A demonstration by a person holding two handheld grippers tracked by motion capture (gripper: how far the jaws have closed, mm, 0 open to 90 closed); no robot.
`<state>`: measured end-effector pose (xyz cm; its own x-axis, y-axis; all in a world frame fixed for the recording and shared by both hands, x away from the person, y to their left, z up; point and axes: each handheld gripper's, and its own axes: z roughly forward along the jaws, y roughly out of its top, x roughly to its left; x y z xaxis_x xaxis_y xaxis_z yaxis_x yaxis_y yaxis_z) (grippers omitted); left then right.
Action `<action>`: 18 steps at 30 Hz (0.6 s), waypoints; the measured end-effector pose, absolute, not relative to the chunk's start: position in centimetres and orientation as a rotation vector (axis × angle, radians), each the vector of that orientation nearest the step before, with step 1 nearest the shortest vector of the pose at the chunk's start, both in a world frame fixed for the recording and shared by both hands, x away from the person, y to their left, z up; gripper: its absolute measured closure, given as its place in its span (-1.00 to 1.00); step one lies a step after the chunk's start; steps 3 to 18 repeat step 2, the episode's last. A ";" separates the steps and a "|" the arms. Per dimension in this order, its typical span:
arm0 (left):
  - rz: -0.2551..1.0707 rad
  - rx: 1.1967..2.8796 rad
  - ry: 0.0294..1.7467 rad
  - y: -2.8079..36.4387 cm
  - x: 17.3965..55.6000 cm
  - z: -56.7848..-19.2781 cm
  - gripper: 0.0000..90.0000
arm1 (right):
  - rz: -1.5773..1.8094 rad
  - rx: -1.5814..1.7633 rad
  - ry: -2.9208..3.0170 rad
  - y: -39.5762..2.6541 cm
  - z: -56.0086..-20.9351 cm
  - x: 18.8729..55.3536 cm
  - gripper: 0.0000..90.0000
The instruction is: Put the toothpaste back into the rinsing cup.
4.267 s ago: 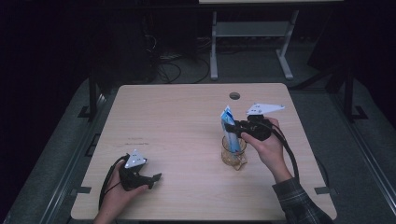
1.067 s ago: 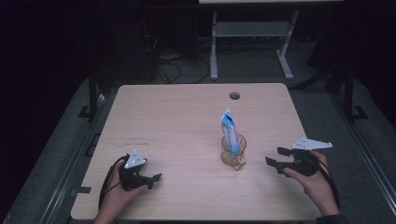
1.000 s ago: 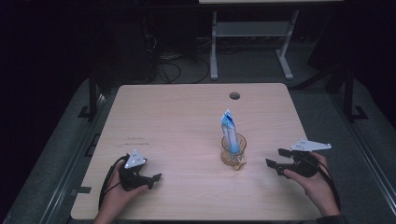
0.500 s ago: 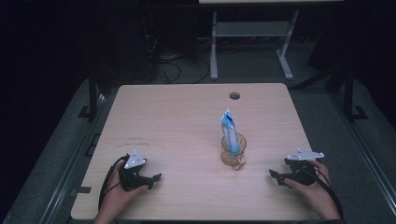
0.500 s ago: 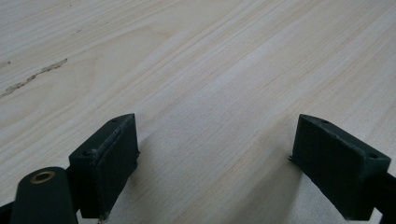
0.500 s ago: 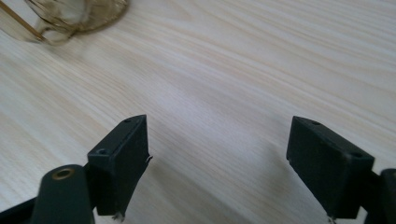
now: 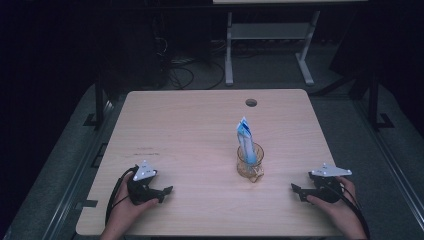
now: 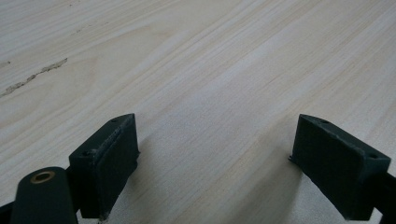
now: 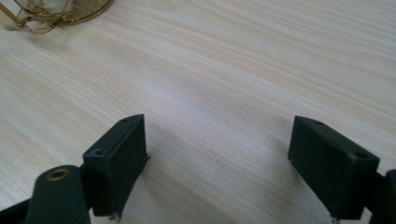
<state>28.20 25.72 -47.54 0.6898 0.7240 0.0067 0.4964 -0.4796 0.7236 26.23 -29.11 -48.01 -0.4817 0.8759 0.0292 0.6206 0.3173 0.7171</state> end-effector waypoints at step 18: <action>0.406 2.179 0.930 25.7 28.2 -47.5 -0.71 | 0.974 1.326 2.216 -29.2 -48.1 26.2 -0.61</action>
